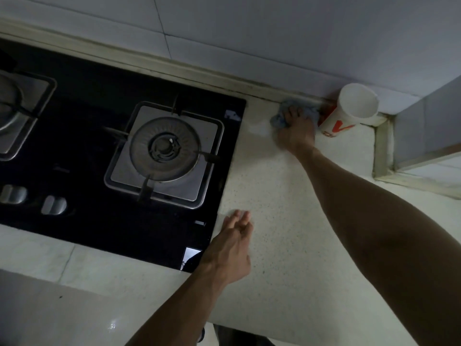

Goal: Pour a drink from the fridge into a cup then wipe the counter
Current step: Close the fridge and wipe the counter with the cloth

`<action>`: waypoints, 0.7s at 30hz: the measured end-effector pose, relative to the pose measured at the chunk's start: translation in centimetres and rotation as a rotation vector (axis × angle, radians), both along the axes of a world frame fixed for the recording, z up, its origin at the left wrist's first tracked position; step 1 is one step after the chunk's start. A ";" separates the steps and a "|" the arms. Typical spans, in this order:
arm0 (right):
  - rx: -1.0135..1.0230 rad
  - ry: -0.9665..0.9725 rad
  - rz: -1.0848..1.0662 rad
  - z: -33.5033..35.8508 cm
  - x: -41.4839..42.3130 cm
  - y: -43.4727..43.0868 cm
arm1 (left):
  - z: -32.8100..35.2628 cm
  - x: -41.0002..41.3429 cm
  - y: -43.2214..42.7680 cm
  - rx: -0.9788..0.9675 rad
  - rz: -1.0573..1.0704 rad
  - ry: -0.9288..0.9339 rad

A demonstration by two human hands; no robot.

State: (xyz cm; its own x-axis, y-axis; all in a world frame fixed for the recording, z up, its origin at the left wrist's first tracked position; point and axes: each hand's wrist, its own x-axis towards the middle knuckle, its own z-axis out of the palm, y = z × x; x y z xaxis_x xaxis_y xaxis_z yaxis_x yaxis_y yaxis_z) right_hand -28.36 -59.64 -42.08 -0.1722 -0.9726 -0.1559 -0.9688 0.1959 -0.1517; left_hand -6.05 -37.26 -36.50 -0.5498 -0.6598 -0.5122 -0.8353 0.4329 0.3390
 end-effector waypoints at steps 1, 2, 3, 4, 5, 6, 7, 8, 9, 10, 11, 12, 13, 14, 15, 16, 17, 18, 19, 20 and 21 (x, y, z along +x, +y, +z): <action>-0.002 -0.006 -0.022 0.1 0.4 -0.1 | 0.0 0.1 0.0 -0.012 0.008 0.013; -0.002 -0.008 -0.042 0.1 1.1 -0.3 | 0.0 0.1 0.0 -0.020 -0.007 0.004; 0.000 -0.015 -0.048 0.2 2.0 -0.4 | 0.0 0.1 0.0 -0.024 -0.030 -0.015; 0.005 -0.029 -0.035 0.2 3.0 -0.7 | -0.1 0.1 0.0 -0.025 -0.053 -0.031; 0.009 -0.042 0.002 0.1 4.1 -1.0 | -0.1 0.1 0.0 -0.017 -0.055 -0.029; 0.001 -0.038 0.050 -0.1 5.2 -1.4 | -0.1 0.1 0.1 -0.003 -0.033 -0.018; 0.003 -0.031 0.089 -0.3 6.2 -1.8 | 0.0 0.1 0.1 0.007 0.002 0.001; -0.003 -0.033 0.108 -0.3 7.0 -2.1 | 0.1 0.0 0.0 0.013 0.033 0.025; 0.002 -0.047 0.107 -0.3 7.5 -2.3 | 0.3 0.0 0.0 0.005 0.047 0.047; 0.004 -0.055 0.110 -0.4 7.7 -2.5 | 0.4 -0.1 0.1 -0.005 0.050 0.055; 0.002 -0.056 0.126 -0.5 7.7 -2.5 | 0.3 -0.1 0.2 -0.007 0.046 0.045; -0.003 -0.053 0.138 -0.6 7.7 -2.4 | 0.3 -0.1 0.3 0.000 0.040 0.028; -0.007 -0.057 0.153 -0.6 7.7 -2.3 | 0.4 -0.2 0.3 0.005 0.034 0.012; -0.010 -0.066 0.167 -0.4 7.7 -1.9 | 0.3 -0.2 0.3 0.004 0.023 0.003; -0.007 -0.076 0.182 -0.2 7.8 -1.4 | 0.4 -0.2 0.3 0.001 0.019 -0.005; -0.016 -0.086 0.197 0.1 8.0 -0.5 | 0.4 -0.2 0.3 -0.001 0.011 -0.014; -0.021 -0.103 0.204 0.5 8.2 0.5 | 0.5 -0.2 0.2 0.003 0.013 -0.018; -0.019 -0.130 0.209 0.7 8.4 1.7 | 0.6 -0.3 0.2 0.004 0.005 -0.028; -0.017 -0.157 0.218 1.1 8.6 3.1 | 0.8 -0.3 0.2 -0.005 -0.007 -0.036; -0.020 -0.173 0.239 1.3 8.9 4.5 | 0.9 -0.3 0.2 -0.014 -0.016 -0.040; -0.023 -0.178 0.269 1.5 9.3 6.1 | 0.9 -0.3 0.3 -0.009 -0.010 -0.034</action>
